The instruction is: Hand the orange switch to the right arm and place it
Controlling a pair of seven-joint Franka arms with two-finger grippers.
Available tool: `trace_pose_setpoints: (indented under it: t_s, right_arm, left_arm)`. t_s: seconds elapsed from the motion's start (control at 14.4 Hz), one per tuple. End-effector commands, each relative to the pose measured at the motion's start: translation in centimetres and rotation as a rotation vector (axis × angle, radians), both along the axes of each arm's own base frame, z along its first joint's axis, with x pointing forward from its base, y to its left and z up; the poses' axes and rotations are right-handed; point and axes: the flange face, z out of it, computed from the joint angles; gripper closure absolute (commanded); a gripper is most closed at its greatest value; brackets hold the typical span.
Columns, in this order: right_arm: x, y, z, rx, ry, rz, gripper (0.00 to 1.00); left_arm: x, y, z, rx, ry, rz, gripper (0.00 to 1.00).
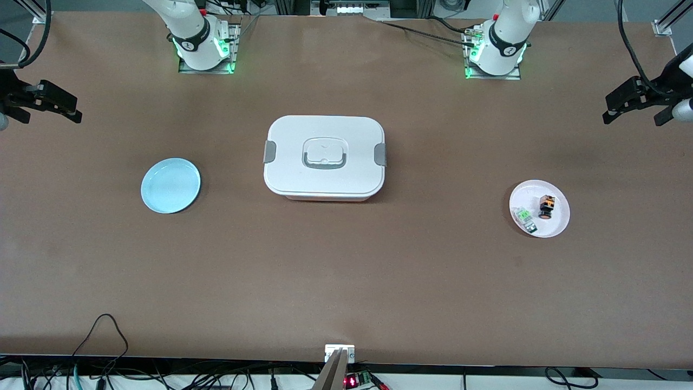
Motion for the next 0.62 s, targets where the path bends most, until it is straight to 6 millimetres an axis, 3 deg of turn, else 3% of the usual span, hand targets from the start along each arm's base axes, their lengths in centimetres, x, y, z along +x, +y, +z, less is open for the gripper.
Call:
trace_pose_setpoints:
  t_s: [0.0, 0.55]
  right_arm:
    - [-0.51, 0.26, 0.50, -0.014, 0.003, -0.016, 0.00]
    - [-0.61, 0.58, 0.80, -0.014, -0.003, -0.011, 0.00]
  left_arm:
    - [0.56, -0.25, 0.67, 0.016, -0.007, 0.002, 0.00]
    - [0.70, -0.16, 0.71, 0.016, -0.009, 0.004, 0.00]
